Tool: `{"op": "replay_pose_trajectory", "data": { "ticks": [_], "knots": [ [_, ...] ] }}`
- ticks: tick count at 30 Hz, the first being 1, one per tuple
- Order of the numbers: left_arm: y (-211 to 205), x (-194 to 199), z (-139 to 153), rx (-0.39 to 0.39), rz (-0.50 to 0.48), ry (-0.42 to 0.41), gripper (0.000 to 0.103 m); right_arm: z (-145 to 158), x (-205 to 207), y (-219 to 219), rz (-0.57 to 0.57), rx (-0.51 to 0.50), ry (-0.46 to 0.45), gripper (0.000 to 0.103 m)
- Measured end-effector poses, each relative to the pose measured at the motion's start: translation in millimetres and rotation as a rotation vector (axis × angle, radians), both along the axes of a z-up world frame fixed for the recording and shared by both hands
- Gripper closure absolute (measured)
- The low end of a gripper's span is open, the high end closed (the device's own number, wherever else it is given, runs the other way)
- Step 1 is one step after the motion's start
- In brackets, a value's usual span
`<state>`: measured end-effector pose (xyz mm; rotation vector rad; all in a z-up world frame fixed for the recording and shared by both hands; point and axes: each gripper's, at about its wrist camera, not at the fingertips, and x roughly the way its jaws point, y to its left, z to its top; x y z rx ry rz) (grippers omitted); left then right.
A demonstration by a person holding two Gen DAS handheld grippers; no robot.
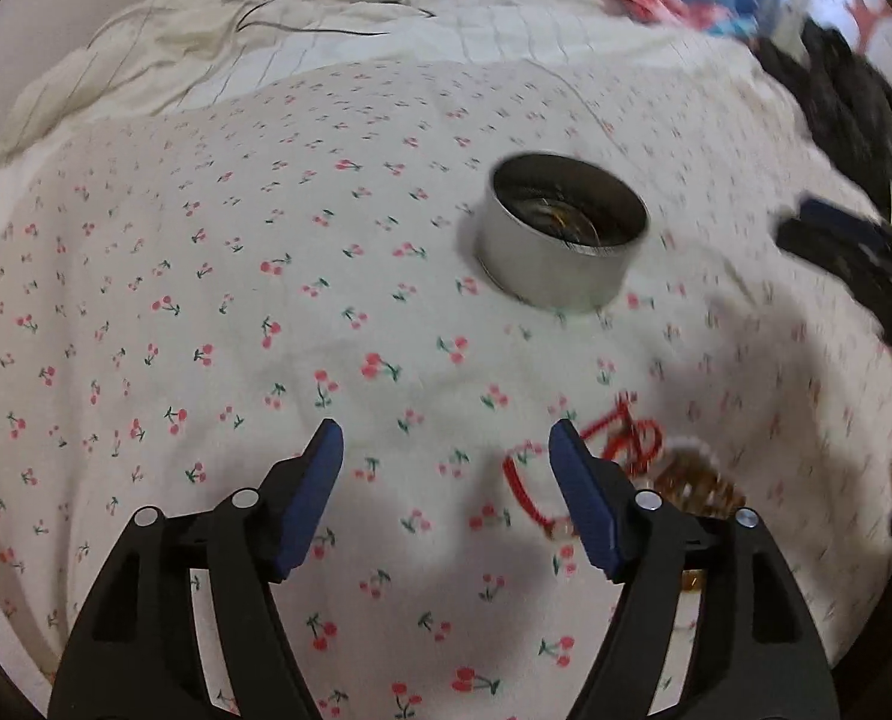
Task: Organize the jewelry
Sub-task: 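Return both grippers to the pile and close the left on the red string bracelet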
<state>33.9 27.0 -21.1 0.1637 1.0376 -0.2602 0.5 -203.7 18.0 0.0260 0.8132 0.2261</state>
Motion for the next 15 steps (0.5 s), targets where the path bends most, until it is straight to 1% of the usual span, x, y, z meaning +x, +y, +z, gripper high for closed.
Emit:
{"op": "replay_pose_trajectory", "data": {
  "ticks": [3,4,5,8,9,12,14,15],
  "knots": [
    [-4.9,-3.4,-7.0,0.056,-0.006,-0.008,0.034,-17.5,-21.9,-11.9,-0.004,0.042,0.093,0.044],
    [-6.3,-2.1,-9.4,0.076,-0.003,-0.003,0.034,-18.9,-25.3,-8.7,0.015,0.048,0.099,0.044],
    [-6.4,-2.5,-9.9,0.079,-0.007,-0.001,0.034,-18.5,-26.8,-4.4,0.032,0.039,0.091,0.044],
    [-8.6,-3.1,-13.7,0.059,-0.033,0.017,0.034,-18.9,-24.6,16.0,0.086,-0.029,0.071,0.042],
    [-10.6,-3.3,-18.3,0.072,-0.045,0.029,0.034,-21.1,-24.5,18.8,0.093,-0.037,0.075,0.041],
    [-19.8,-5.4,-32.5,0.151,-0.076,0.039,0.034,-31.0,-25.9,29.4,0.128,-0.094,0.101,0.041],
    [-23.8,-6.2,-36.4,0.186,-0.085,0.026,0.034,-33.1,-26.7,31.9,0.13,-0.112,0.096,0.04],
    [-24.5,-5.6,-37.8,0.198,-0.083,0.019,0.032,-33.8,-26.1,32.0,0.129,-0.106,0.096,0.04]
  ]
}}
